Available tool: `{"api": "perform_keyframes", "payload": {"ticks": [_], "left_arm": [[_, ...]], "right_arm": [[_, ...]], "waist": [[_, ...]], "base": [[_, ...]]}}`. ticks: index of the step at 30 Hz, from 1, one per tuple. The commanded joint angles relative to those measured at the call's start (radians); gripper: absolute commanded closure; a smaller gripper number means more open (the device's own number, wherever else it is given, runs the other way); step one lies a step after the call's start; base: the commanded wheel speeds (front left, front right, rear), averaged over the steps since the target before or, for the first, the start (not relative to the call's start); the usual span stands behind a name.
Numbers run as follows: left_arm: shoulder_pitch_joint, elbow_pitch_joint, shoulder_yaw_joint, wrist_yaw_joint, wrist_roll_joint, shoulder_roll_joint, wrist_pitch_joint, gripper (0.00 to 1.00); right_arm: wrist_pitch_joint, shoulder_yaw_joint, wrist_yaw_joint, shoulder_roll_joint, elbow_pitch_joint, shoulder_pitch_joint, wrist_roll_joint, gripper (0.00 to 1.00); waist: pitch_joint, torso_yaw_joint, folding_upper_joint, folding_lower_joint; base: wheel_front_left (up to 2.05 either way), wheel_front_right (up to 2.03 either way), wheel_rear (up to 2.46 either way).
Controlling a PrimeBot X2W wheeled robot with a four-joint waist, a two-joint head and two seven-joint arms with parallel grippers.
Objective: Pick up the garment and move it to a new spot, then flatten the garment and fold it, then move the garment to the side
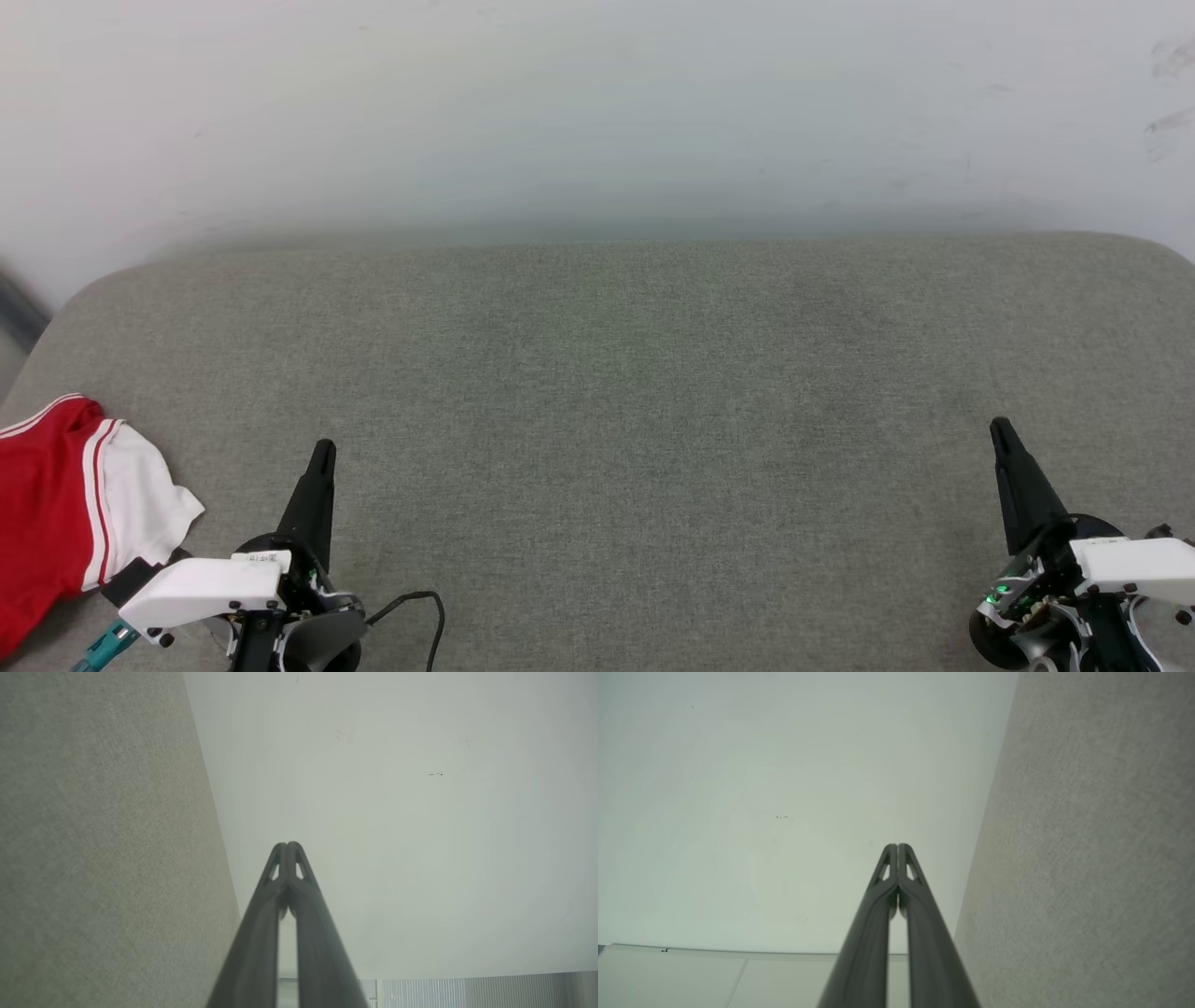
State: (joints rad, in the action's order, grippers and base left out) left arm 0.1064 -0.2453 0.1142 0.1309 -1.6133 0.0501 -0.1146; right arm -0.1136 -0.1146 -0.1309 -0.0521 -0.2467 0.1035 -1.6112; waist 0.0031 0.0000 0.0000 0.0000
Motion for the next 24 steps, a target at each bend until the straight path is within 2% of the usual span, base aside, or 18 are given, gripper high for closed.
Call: {"api": "perform_keyframes", "payload": {"ticks": [1, 14, 15, 24], "left_arm": [[0.006, 0.0, 0.002, 0.003, 0.0, -0.002, -0.002, 1.0], [0.006, 0.0, 0.002, 0.003, 0.0, -0.002, -0.002, 1.0], [0.0, 0.0, 0.0, 0.0, 0.0, 0.0, 0.0, 0.0], [0.001, 0.0, -0.043, 0.0, -0.001, -0.001, 0.032, 0.0]], "right_arm": [[0.001, 0.001, 0.0, 0.004, -0.001, 0.012, -0.003, 1.0], [0.001, 0.001, 0.0, 0.004, -0.001, 0.012, -0.003, 1.0], [0.0, 0.0, 0.0, 0.0, 0.0, 0.0, 0.0, 0.0], [0.027, 0.012, 0.0, 0.0, 0.012, -0.011, 0.0, 0.0]], "waist": [[0.0, 0.0, 0.0, 0.0], [0.0, 0.0, 0.0, 0.0], [0.0, 0.0, 0.0, 0.0], [0.001, 0.0, 0.0, 0.0]], "base": [[0.0, 0.0, 0.0], [0.0, 0.0, 0.0], [0.0, 0.0, 0.0], [0.0, 0.0, 0.0]]}}
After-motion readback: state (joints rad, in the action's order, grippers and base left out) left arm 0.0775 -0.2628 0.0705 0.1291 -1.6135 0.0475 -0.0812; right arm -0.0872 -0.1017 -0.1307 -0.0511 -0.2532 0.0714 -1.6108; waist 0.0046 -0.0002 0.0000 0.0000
